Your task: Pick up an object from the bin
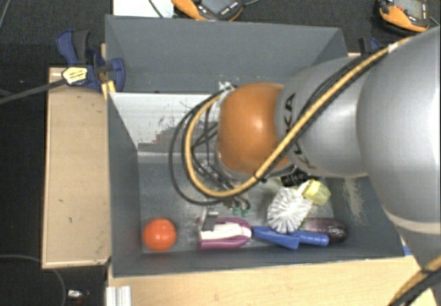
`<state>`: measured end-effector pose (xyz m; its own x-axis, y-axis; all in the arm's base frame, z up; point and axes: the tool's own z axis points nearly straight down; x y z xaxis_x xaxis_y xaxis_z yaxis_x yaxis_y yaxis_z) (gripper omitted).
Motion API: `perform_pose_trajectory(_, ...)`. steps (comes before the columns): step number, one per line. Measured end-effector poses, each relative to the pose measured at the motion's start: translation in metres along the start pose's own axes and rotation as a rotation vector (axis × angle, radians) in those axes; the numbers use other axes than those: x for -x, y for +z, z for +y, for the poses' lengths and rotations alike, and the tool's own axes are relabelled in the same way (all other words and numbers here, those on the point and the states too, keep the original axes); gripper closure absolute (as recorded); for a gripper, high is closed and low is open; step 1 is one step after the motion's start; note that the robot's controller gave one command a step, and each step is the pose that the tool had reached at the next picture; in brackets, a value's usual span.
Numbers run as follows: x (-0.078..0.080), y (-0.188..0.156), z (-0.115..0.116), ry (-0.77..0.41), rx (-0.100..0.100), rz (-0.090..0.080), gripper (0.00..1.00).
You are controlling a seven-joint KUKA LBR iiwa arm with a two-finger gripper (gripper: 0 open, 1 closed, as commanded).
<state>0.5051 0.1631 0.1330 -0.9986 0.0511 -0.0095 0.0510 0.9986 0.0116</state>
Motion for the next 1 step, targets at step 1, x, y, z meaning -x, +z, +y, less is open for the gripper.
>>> perform_pose_trajectory(1, -0.017, 0.0464, -0.0589, -0.273, -0.004, 0.003, 0.0)
